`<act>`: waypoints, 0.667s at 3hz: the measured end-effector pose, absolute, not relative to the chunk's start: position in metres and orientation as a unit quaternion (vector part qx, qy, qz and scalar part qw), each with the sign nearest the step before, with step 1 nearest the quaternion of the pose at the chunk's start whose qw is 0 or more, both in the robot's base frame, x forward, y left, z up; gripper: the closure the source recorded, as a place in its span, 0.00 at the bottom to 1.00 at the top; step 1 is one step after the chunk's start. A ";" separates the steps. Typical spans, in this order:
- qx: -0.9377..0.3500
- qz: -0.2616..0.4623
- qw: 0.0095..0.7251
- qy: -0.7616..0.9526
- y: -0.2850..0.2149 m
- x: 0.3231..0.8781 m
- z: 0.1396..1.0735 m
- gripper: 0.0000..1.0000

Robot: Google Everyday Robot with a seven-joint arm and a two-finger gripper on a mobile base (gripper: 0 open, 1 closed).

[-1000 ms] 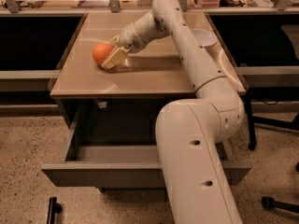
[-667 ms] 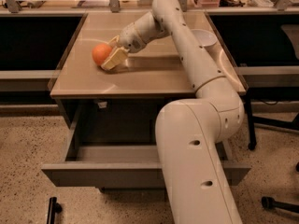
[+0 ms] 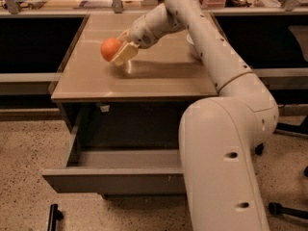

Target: Place orange into top drawer

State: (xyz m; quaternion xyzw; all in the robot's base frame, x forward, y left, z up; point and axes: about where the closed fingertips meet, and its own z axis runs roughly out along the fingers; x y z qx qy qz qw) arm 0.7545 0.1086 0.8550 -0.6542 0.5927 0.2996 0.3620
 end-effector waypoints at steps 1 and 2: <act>-0.634 0.245 0.407 0.611 0.078 0.736 0.915 1.00; -0.606 0.189 0.459 0.622 0.060 0.683 0.979 1.00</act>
Offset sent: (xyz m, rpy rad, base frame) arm -0.1767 -0.0272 0.0136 -0.1628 -0.0496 -0.2305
